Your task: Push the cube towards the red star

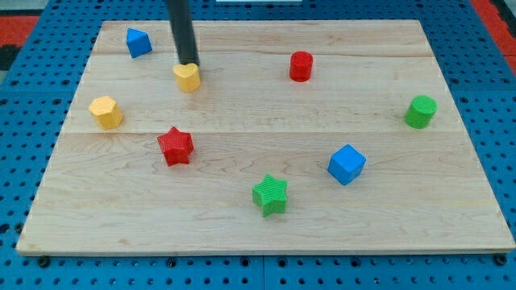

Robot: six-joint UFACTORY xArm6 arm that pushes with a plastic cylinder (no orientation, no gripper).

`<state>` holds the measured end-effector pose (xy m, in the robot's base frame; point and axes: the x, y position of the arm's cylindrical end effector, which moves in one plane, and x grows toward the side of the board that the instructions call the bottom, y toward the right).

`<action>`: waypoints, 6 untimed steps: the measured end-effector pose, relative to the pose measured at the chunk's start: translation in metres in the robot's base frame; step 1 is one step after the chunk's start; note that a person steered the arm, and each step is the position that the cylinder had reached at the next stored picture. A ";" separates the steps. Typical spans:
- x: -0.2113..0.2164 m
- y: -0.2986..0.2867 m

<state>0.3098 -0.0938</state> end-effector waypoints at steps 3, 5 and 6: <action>0.109 0.241; 0.202 0.257; 0.177 0.162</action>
